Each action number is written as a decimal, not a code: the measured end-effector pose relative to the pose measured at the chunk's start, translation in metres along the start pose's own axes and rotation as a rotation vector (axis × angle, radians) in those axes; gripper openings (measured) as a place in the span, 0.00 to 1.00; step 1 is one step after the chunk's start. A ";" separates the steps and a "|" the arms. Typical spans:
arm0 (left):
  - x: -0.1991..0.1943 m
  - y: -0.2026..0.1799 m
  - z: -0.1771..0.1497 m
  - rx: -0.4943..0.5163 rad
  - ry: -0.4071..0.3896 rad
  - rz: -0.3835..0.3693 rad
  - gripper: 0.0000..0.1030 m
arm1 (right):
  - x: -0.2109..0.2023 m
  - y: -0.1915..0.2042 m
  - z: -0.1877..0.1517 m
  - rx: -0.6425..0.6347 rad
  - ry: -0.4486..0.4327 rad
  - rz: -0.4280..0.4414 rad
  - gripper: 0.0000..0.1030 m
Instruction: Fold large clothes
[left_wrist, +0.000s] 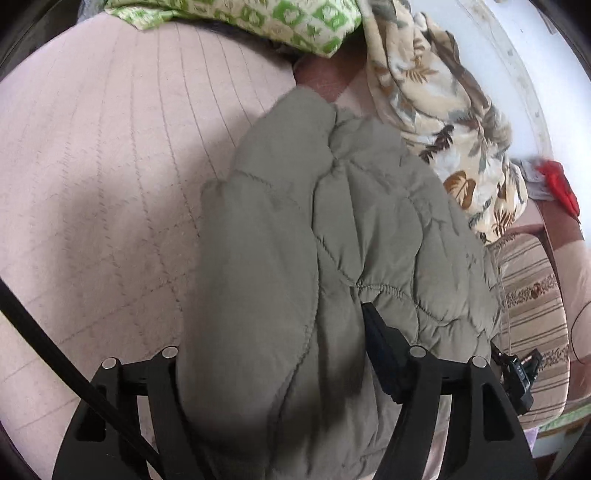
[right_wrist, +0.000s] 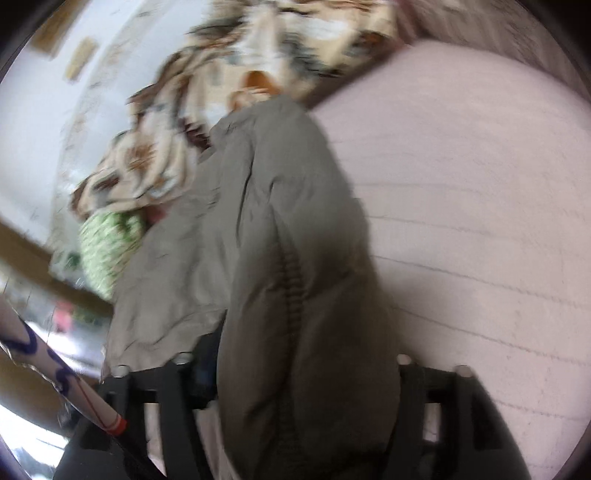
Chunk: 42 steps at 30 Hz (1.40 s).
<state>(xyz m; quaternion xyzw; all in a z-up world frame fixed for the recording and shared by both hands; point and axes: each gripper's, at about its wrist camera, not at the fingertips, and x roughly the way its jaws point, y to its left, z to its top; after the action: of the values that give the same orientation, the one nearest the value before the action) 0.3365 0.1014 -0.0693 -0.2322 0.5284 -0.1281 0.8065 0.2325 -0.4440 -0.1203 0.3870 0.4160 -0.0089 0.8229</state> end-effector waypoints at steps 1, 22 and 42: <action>-0.013 -0.003 0.000 0.006 -0.033 0.009 0.68 | -0.002 -0.004 0.001 0.028 -0.011 -0.007 0.72; -0.031 -0.062 -0.075 0.352 -0.280 0.436 0.77 | 0.025 0.123 -0.027 -0.355 -0.104 -0.055 0.29; -0.161 -0.105 -0.131 0.310 -0.786 0.541 0.93 | -0.076 0.104 -0.034 -0.188 -0.432 -0.302 0.63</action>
<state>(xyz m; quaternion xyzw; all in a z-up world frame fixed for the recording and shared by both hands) 0.1556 0.0531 0.0682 0.0049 0.2008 0.1058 0.9739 0.1944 -0.3725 -0.0145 0.2317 0.2828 -0.1752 0.9141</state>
